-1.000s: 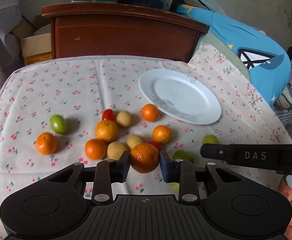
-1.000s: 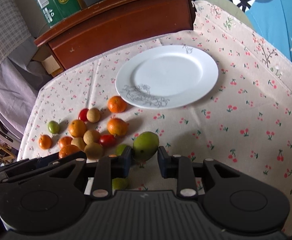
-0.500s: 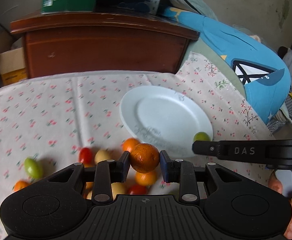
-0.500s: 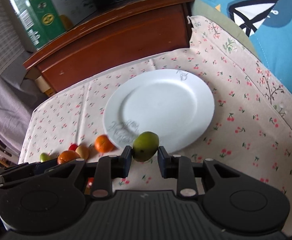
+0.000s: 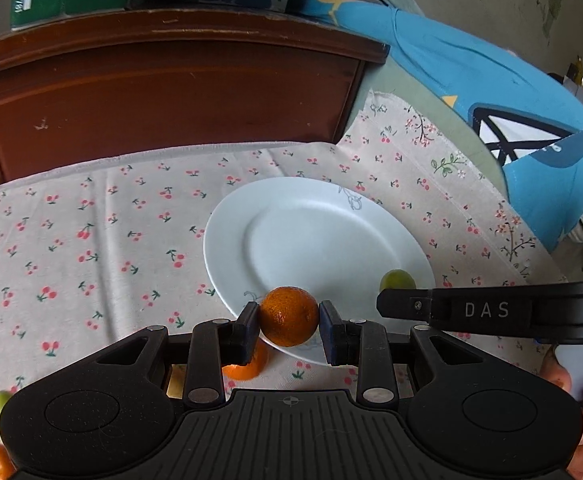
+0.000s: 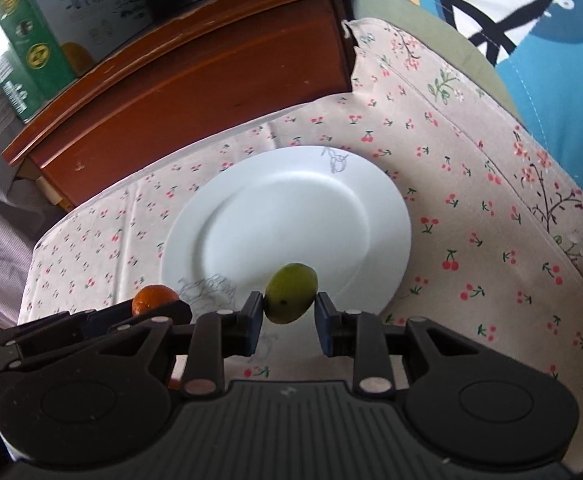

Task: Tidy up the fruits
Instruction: 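Carry both fruits over the white plate and open both tools to release, then withdraw both open tools from the plate back toward the fruit pile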

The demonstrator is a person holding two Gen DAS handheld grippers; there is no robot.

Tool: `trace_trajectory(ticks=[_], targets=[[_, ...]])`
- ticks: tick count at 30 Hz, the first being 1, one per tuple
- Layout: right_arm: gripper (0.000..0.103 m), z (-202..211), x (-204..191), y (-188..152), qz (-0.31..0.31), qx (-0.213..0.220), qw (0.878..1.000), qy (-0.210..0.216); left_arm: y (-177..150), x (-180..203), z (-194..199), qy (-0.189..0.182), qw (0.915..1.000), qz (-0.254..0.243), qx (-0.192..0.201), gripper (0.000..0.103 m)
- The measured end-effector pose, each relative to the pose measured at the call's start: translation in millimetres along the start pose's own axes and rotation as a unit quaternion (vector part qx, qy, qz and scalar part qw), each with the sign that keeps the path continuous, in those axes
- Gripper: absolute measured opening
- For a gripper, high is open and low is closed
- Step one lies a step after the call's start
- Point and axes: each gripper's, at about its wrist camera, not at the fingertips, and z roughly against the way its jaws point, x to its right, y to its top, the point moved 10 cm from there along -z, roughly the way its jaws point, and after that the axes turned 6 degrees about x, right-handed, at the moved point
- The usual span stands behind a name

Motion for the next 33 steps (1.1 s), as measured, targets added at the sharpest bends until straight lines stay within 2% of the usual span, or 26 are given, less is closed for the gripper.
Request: trace_trajectory(ticks=[9, 11, 16, 21, 28, 33], targets=[[0.032, -17, 11, 5, -0.024, -0.006, 1.000, -0.005, 2, 3, -18, 0.000, 1.0000, -0.008, -0.003, 0.033], [0.032, -17, 14, 9, -0.026, -0.004, 1.000, -0.005, 4, 1, -18, 0.008, 0.9999, -0.011, 0.004, 0.047], [0.032, -14, 30, 27, -0.033, 0.026, 0.999, -0.032, 6, -10, -19, 0.032, 0.9994, -0.009, 0.012, 0.059], [0.035, -18, 53, 39, -0.035, 0.050, 0.994, -0.086, -4, -20, -25, 0.061, 0.9981, -0.012, -0.007, 0.059], [0.035, -37, 58, 31, -0.055, 0.022, 0.995, -0.074, -5, -29, -22, 0.070, 0.9975, 0.003, -0.002, 0.063], [0.037, -41, 50, 30, -0.018, 0.023, 0.997, -0.076, -4, -40, -16, 0.088, 0.9960, 0.013, -0.002, 0.063]])
